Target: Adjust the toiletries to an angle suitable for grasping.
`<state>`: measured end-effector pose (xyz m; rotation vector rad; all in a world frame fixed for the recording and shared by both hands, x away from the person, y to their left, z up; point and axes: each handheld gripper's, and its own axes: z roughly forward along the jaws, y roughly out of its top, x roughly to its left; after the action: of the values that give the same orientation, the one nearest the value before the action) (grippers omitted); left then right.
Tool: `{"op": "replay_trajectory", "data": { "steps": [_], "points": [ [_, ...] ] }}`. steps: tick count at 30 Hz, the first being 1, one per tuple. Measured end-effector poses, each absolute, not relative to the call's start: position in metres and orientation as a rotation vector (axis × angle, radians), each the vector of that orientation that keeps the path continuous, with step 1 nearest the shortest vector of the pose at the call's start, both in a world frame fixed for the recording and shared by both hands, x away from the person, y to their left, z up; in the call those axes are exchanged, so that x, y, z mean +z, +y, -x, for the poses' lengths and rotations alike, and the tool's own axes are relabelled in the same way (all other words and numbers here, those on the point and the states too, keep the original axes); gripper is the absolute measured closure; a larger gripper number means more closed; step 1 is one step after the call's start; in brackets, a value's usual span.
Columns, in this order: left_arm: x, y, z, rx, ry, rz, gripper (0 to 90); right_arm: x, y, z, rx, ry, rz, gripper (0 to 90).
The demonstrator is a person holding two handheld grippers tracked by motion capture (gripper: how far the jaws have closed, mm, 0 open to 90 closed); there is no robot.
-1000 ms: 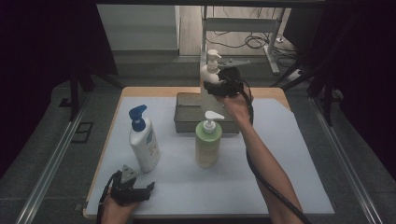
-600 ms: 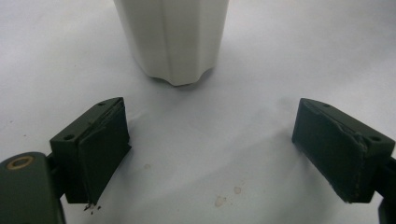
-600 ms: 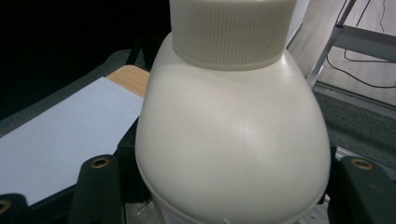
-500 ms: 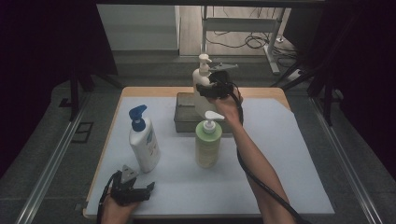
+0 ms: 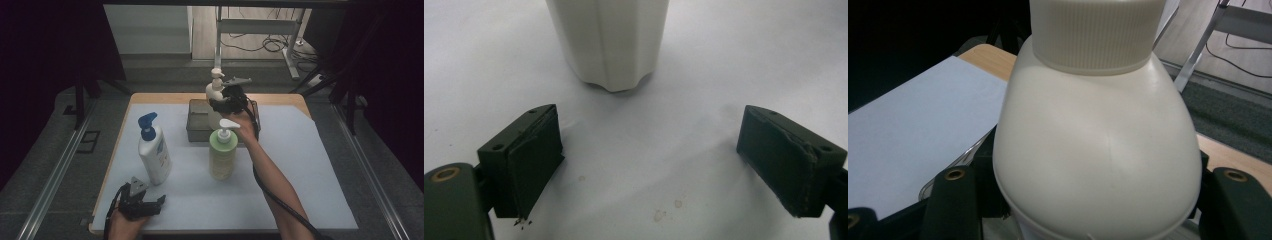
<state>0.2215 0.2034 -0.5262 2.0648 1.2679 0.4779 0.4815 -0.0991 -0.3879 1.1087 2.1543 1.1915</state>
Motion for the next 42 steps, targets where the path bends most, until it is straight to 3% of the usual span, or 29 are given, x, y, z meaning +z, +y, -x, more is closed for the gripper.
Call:
{"op": "replay_trajectory", "data": {
  "steps": [30, 42],
  "points": [
    [-0.526, 0.203, -0.221, 0.481, 1.27, -2.063, 10.6, -0.41, -0.11, -0.468, 1.164, 2.223, -1.087, 35.3],
    [-0.526, 0.203, -0.221, 0.482, 1.271, -2.063, 10.6, -0.417, -0.119, -0.464, 1.159, 2.272, -1.055, 26.5]
  ]
}}
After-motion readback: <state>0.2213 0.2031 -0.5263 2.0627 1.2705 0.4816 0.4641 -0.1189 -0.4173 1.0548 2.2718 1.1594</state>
